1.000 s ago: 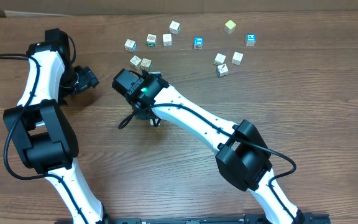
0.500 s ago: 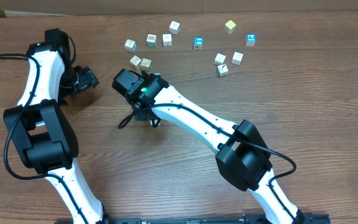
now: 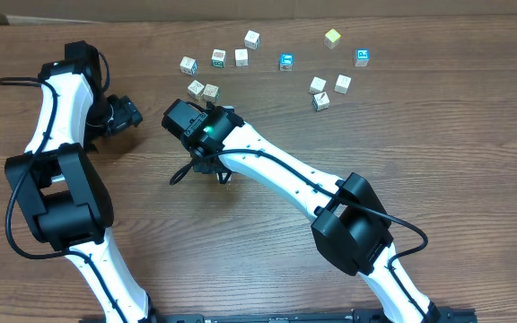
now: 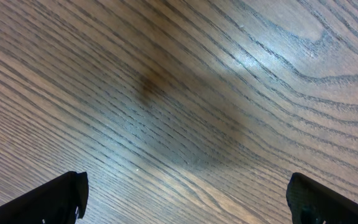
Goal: Form a tower
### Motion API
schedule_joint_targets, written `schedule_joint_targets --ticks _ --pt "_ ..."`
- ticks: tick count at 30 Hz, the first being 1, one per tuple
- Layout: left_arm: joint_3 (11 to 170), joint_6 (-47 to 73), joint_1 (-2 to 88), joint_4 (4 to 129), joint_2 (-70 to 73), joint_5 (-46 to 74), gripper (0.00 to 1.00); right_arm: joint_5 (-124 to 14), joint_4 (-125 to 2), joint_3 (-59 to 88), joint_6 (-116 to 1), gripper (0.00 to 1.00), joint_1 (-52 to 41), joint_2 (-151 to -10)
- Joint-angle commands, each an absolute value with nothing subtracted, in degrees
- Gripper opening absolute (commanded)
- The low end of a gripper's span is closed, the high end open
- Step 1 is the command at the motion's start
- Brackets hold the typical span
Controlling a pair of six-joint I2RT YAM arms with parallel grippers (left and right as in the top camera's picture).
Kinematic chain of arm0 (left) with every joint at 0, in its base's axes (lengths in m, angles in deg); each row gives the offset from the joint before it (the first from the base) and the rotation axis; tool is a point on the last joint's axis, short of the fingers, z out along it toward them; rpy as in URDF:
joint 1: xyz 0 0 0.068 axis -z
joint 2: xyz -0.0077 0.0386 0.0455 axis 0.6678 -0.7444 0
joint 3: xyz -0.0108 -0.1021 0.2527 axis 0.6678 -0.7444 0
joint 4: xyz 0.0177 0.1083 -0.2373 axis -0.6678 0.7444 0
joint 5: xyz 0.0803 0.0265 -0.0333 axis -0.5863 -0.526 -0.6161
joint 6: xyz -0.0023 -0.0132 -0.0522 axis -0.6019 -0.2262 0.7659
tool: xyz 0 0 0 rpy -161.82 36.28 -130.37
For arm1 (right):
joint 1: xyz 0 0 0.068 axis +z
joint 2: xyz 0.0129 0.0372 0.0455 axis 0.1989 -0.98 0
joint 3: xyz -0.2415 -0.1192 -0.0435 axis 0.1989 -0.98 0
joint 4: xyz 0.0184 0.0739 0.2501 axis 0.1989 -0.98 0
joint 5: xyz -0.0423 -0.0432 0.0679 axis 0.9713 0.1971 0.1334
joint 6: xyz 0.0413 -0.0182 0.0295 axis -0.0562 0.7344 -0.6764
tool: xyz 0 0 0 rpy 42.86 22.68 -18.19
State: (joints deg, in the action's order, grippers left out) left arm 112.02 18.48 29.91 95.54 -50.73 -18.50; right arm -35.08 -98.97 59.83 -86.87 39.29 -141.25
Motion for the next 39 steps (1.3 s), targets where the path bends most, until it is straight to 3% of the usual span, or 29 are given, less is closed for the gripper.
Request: schedule_joint_targets --ticks 1,13,17,21,31,36,39 --pt "112.18 17.8 30.28 95.51 -51.41 -18.79 0.99 -34.17 -98.64 59.78 -88.55 0.34 39.27 -141.4" --pt "112.18 17.8 30.28 95.51 -51.41 -18.79 1.0 -34.21 -98.51 59.78 -90.39 0.34 39.29 -141.4" --pt "112.18 17.8 30.28 95.51 -51.41 -18.79 0.99 -34.27 -98.7 59.78 -90.43 0.52 39.29 -141.4" --pt "112.18 17.8 30.28 95.51 -51.41 -18.79 0.99 -36.66 -99.19 59.78 -89.95 0.56 39.29 -141.4" --pt "112.18 17.8 30.3 95.51 -51.41 -18.79 1.0 -36.74 -100.87 59.78 -89.99 0.47 39.29 -141.4" --pt "112.18 17.8 30.3 95.51 -51.41 -18.79 1.0 -36.74 -100.32 59.78 -89.99 0.33 39.29 -141.4" --pt "112.18 17.83 30.28 95.51 -51.41 -18.79 0.99 -36.74 -100.26 59.78 -90.01 0.33 39.29 -141.4"
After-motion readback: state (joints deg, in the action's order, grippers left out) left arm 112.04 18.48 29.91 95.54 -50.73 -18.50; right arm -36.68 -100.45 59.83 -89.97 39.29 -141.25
